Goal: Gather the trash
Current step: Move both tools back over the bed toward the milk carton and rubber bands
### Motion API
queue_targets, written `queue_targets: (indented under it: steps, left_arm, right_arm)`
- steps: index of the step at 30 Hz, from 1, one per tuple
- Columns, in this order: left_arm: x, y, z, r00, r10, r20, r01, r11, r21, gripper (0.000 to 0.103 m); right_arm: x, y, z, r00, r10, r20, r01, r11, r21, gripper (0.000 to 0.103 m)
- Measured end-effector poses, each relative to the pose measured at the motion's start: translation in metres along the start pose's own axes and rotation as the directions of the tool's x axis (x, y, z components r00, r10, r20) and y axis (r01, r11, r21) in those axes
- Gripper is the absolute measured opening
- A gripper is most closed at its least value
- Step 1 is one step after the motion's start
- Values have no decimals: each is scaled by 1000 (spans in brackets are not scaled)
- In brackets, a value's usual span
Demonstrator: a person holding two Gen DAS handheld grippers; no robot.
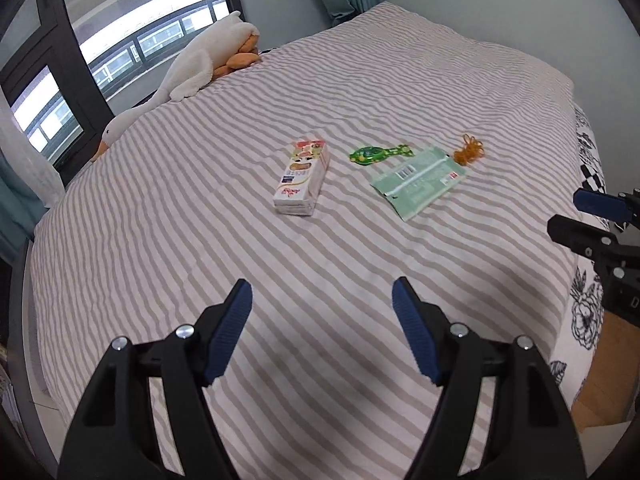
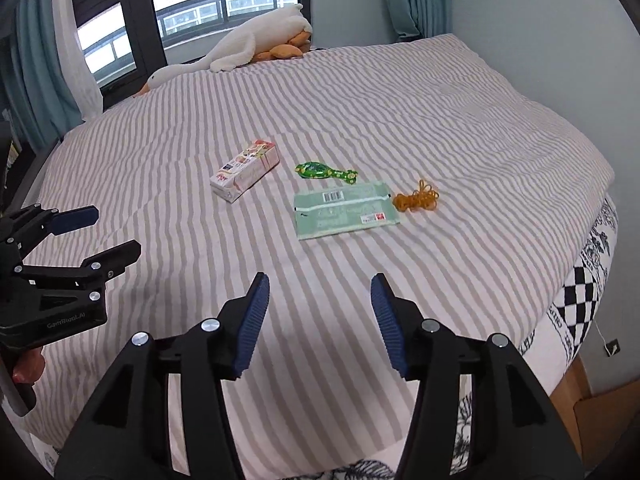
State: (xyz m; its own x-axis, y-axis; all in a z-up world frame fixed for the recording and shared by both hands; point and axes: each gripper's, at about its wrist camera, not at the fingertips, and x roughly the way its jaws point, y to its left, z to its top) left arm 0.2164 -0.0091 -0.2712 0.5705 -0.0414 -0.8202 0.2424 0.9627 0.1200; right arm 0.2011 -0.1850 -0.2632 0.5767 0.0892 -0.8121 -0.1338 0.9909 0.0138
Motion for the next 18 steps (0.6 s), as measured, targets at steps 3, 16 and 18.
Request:
queue_targets:
  steps: [3, 16, 18]
  left_arm:
    - [26, 7, 19, 1000, 23, -5, -23, 1000, -11, 73]
    - [142, 28, 83, 998, 56, -36, -56, 998, 1, 73]
    - [159, 28, 87, 998, 52, -44, -51, 998, 24, 73]
  right_arm:
    - [24, -14, 21, 1000, 6, -6, -6, 1000, 2, 51]
    - [129, -65, 68, 998, -47, -37, 49, 998, 48, 51]
    - [139, -73, 69, 996, -74, -41, 77, 995, 71, 51]
